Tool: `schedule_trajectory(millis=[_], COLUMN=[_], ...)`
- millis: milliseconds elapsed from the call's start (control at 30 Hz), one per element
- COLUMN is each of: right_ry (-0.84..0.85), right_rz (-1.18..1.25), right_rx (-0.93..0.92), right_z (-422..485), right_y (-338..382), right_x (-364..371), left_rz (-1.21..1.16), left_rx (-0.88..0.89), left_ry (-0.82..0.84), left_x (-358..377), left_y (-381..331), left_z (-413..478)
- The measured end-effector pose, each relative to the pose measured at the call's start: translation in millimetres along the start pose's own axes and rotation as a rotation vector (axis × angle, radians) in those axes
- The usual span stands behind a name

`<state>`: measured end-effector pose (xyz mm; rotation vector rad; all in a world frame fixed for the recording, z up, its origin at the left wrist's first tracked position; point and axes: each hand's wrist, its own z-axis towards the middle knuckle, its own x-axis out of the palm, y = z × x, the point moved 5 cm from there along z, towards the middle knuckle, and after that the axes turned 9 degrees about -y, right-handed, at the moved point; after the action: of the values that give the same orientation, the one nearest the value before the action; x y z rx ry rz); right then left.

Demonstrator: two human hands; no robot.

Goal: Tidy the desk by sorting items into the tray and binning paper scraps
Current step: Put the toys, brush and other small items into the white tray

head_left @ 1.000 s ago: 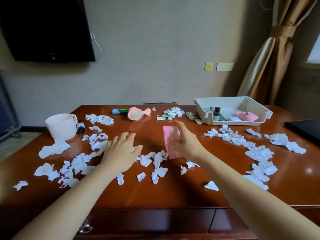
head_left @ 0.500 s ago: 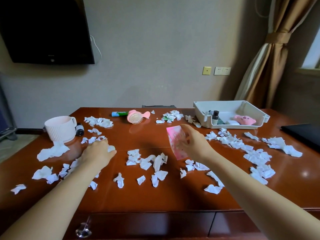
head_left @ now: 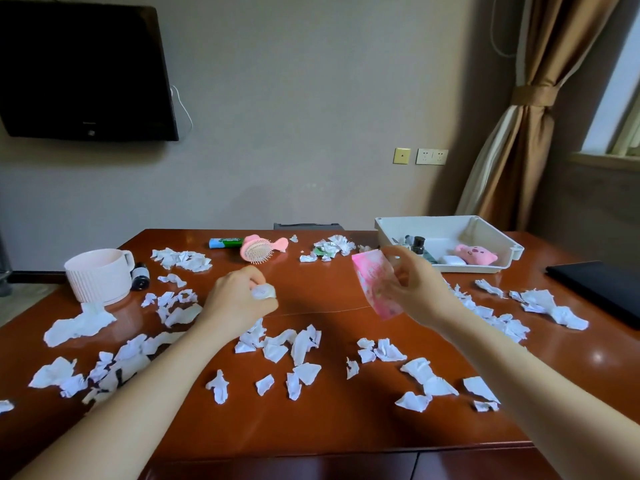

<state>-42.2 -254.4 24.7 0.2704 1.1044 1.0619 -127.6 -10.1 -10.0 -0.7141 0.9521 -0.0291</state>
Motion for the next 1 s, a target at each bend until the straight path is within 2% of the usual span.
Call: schedule_trajectory(millis=[267, 500, 600, 800, 1000], right_ry=[-0.156, -0.310, -0.345, -0.340, -0.340], right_rz=[0.013, 0.107, 0.168, 0.164, 0.074], right_rx=[0.125, 0.260, 0.330, 0.354, 0.360], right_z=[29, 63, 80, 121, 153], right_y=[-35, -78, -99, -130, -163], right_x=[-38, -71, -78, -96, -93], left_rz=[-0.290, -0.421, -0.440, -0.381, -0.326], left_rx=[0.180, 0.310, 0.363, 0.465, 0.511], left_ry=[0.123, 0.149, 0.196, 0.232, 0.339], left_x=[25, 62, 83, 120, 170], left_y=[-81, -147, -172, -231, -274], left_z=[14, 46, 62, 109, 149])
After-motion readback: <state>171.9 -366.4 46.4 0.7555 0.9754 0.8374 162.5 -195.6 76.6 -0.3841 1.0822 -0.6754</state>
